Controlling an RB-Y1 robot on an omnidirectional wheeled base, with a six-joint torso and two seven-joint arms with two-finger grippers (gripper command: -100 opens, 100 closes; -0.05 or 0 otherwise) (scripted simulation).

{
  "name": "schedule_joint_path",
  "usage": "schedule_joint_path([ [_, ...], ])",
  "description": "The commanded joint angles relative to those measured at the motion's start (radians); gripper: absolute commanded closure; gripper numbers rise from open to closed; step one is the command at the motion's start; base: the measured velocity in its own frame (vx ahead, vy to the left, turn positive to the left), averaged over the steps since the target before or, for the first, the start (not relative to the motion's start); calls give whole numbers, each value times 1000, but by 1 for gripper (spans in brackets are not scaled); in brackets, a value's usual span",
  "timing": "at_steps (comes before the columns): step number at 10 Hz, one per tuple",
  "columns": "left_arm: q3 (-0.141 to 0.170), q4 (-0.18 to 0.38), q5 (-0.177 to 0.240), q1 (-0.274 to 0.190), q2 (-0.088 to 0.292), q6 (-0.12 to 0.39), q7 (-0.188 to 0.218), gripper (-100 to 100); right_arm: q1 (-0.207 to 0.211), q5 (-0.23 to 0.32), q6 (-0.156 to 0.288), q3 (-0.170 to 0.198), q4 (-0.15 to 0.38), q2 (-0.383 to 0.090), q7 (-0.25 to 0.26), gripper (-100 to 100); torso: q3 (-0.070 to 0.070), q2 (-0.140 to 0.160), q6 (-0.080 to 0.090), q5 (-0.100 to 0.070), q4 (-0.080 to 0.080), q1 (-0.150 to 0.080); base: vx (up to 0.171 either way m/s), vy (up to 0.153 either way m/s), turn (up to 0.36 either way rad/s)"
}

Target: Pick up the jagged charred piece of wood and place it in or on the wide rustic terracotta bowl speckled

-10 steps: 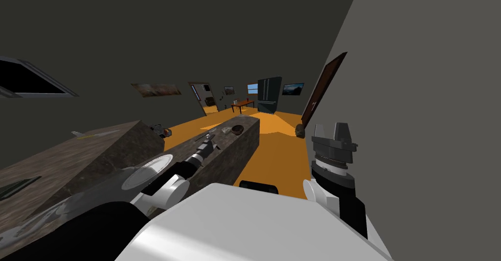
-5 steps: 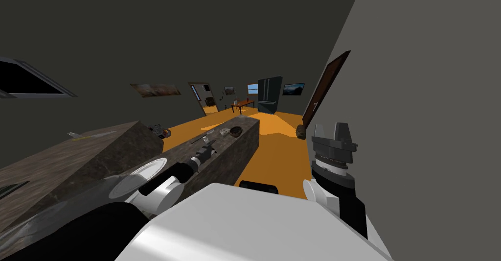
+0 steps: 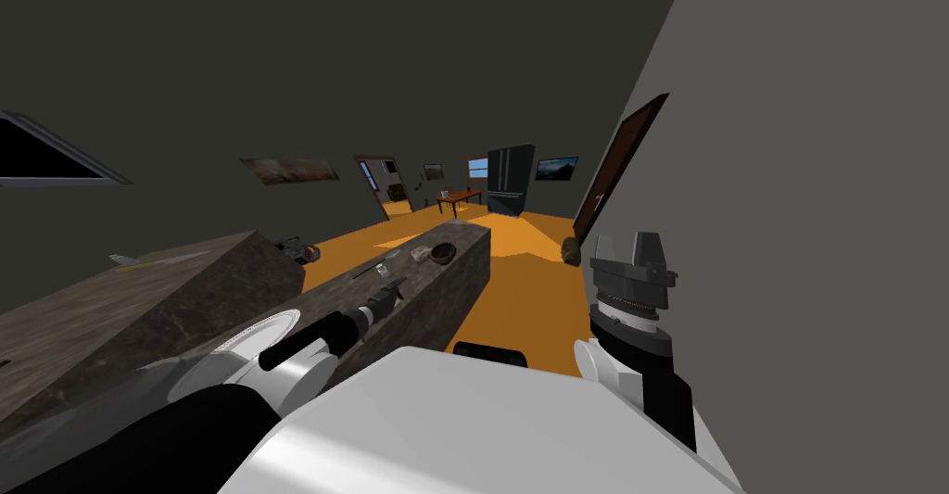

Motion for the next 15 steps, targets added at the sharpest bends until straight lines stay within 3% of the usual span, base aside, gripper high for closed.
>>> schedule_joint_path([
  [1, 6, 8, 10, 11, 15, 42, -9, -100, 0, 0, 0, 0, 0, 0, 0, 0, 0, 0, 0, 0, 0, 0, 79, -18, -4],
  [2, 15, 9, 19, 34, 35, 70, -21, -100, 0, 0, 0, 0, 0, 0, 0, 0, 0, 1, 0, 0, 0, 0, 94, -15, -19],
  [4, 15, 9, 19, 34, 35, 100, -21, -100, 0, 0, 0, 0, 0, 0, 0, 0, 0, 0, 0, 0, 0, 1, 57, 4, -5],
  [15, 58, 21, 37, 153, 131, 390, -80, -100, 0, 0, 0, 0, 0, 0, 0, 0, 1, 2, 0, 0, 0, 2, 79, 7, -30],
])
